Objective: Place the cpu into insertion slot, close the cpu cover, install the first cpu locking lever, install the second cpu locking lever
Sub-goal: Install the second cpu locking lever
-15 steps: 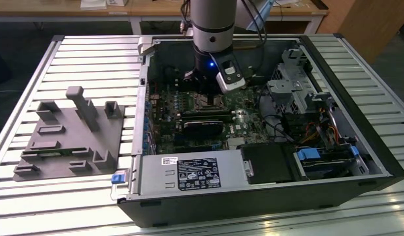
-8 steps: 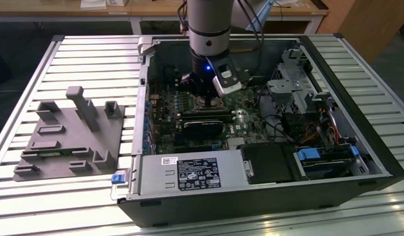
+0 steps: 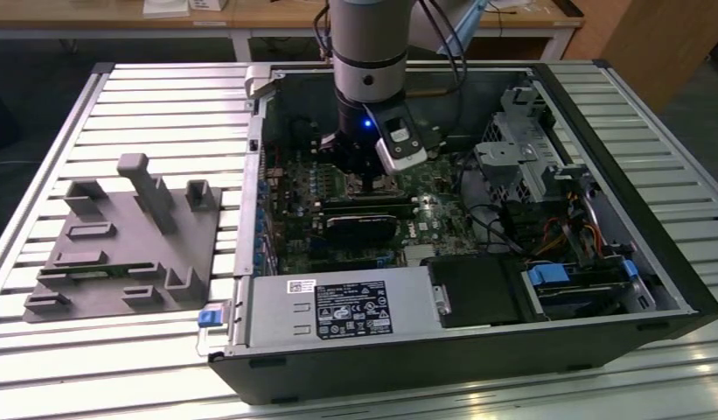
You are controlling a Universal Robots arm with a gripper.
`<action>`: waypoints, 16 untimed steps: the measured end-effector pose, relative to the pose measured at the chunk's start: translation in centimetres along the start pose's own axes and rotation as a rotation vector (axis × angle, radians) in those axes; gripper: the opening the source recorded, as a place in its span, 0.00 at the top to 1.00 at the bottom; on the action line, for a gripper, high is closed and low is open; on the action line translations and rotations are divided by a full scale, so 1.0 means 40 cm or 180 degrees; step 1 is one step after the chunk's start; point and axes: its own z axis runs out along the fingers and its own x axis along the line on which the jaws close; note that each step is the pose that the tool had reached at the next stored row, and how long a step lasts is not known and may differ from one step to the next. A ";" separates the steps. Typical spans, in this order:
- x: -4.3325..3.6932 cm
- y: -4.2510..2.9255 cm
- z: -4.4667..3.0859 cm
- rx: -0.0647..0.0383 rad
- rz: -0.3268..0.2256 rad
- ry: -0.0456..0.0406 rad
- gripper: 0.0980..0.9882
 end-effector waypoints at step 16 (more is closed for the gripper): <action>0.018 -0.034 0.017 -0.0257 0.0006 0.0046 0.99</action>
